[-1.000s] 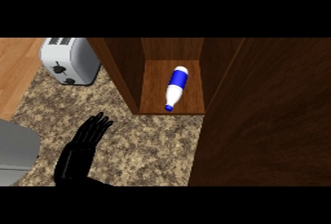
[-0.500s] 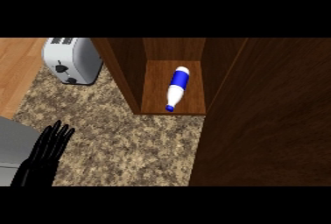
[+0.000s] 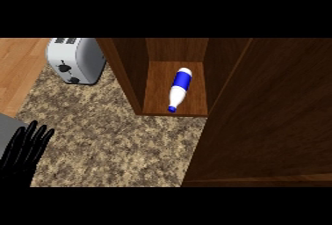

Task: Pick up the bottled water, place it into the cabinet and close the cabinet

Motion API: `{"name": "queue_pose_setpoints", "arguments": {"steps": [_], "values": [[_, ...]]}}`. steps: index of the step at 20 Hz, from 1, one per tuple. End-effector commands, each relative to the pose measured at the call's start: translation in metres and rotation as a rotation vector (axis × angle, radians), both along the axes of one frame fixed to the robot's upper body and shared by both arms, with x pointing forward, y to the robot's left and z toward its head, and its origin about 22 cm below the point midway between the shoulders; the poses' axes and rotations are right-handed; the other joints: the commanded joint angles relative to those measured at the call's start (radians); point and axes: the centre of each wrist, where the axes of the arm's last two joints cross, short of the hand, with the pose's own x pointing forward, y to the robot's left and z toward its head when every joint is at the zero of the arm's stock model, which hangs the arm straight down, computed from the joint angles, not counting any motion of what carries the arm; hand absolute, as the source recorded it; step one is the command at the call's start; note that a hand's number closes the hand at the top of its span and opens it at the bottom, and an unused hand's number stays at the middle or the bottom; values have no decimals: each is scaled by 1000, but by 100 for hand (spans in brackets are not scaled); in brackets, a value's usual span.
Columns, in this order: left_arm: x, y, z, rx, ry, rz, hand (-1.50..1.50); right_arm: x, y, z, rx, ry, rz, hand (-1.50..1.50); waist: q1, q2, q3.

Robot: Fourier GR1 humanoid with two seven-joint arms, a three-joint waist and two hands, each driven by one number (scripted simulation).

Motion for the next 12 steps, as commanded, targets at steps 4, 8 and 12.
{"name": "queue_pose_setpoints", "arguments": {"steps": [4, 8, 12], "values": [[-5, 13, 17, 6, 6, -22, -150, -13, 76, 18, -49, -156, -41, 150, 5, 3, 0], [-22, 9, 25, -1, -6, -34, -150, -13, 128, 21, -63, -138, -90, 150, 20, 5, 3], [-10, 15, 48, -9, -17, -48, -150, 2, 159, 32, -34, -88, -147, 150, 28, 15, 4]]}}
